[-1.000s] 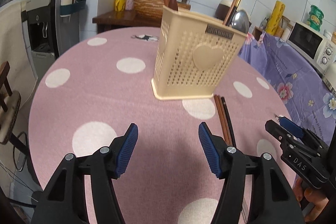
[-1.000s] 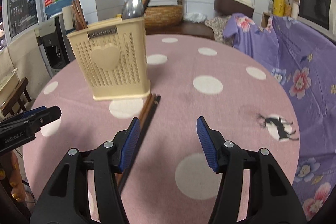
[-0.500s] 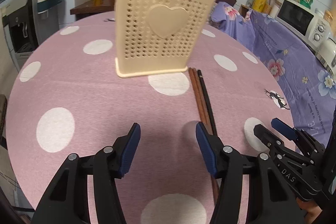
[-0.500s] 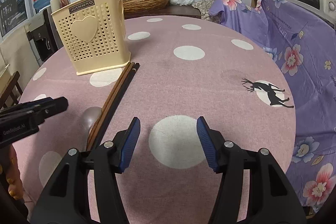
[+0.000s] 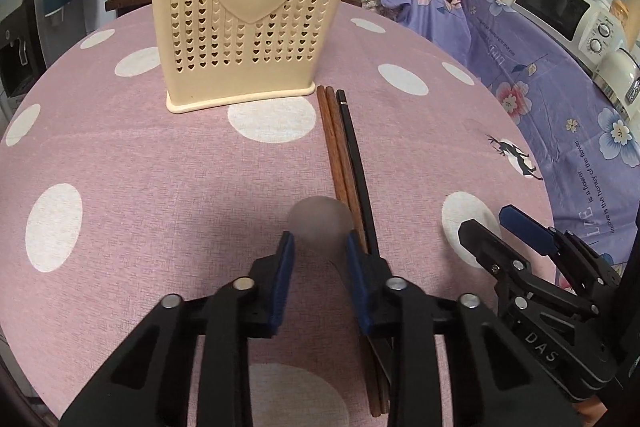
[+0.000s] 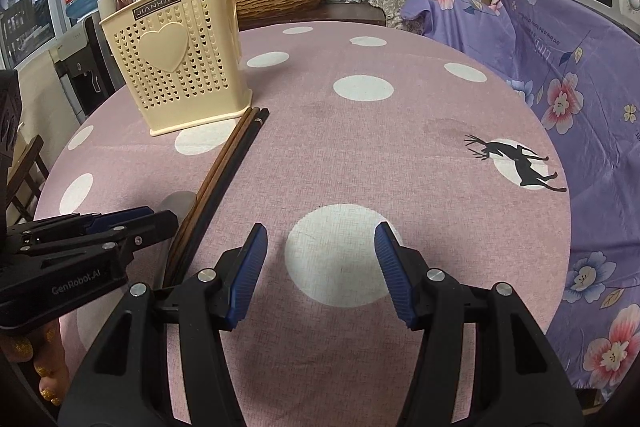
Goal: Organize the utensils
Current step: 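Move both tools back to the remaining spoon and chopsticks on the table, then grasp a pale ceramic spoon with the left tool while the right tool grasps a black chopstick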
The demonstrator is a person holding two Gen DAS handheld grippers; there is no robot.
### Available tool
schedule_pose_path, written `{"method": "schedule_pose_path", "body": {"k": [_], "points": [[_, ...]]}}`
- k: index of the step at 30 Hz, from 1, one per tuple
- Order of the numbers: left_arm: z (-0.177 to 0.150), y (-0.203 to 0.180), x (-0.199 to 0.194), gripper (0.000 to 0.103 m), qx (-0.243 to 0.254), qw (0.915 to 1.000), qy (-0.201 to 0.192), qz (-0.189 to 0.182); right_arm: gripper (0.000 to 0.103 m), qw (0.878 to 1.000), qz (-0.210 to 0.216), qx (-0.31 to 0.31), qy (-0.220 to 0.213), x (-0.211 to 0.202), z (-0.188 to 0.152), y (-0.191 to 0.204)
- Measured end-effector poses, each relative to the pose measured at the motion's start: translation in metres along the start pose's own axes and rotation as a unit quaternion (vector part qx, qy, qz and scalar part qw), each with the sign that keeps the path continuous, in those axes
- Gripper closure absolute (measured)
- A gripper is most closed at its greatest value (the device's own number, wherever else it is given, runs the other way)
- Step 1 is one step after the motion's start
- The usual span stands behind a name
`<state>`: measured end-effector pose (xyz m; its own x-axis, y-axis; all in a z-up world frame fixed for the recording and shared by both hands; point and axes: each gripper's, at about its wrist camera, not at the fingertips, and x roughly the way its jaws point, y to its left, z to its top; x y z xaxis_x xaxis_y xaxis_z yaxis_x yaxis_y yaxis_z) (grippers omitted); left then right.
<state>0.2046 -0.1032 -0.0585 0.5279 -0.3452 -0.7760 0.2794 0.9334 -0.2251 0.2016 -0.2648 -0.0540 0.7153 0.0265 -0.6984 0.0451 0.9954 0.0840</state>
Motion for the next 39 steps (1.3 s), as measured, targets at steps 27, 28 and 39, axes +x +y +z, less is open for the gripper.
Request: {"method": "schedule_pose_path", "body": {"k": [27, 28, 39], "points": [[0.005, 0.045, -0.011, 0.086, -0.013, 0.9993, -0.005, 0.036, 0.051, 0.996, 0.02, -0.037, 0.073, 0.039, 0.027, 0.038], [0.005, 0.046, -0.011, 0.085, -0.015, 0.9993, -0.005, 0.033, 0.051, 0.996, 0.018, -0.036, 0.074, 0.039, 0.029, 0.038], [0.015, 0.036, -0.002, 0.05, 0.0, 0.9976, 0.006, 0.069, 0.053, 0.994, 0.015, -0.041, 0.099, 0.063, 0.049, 0.047]]}}
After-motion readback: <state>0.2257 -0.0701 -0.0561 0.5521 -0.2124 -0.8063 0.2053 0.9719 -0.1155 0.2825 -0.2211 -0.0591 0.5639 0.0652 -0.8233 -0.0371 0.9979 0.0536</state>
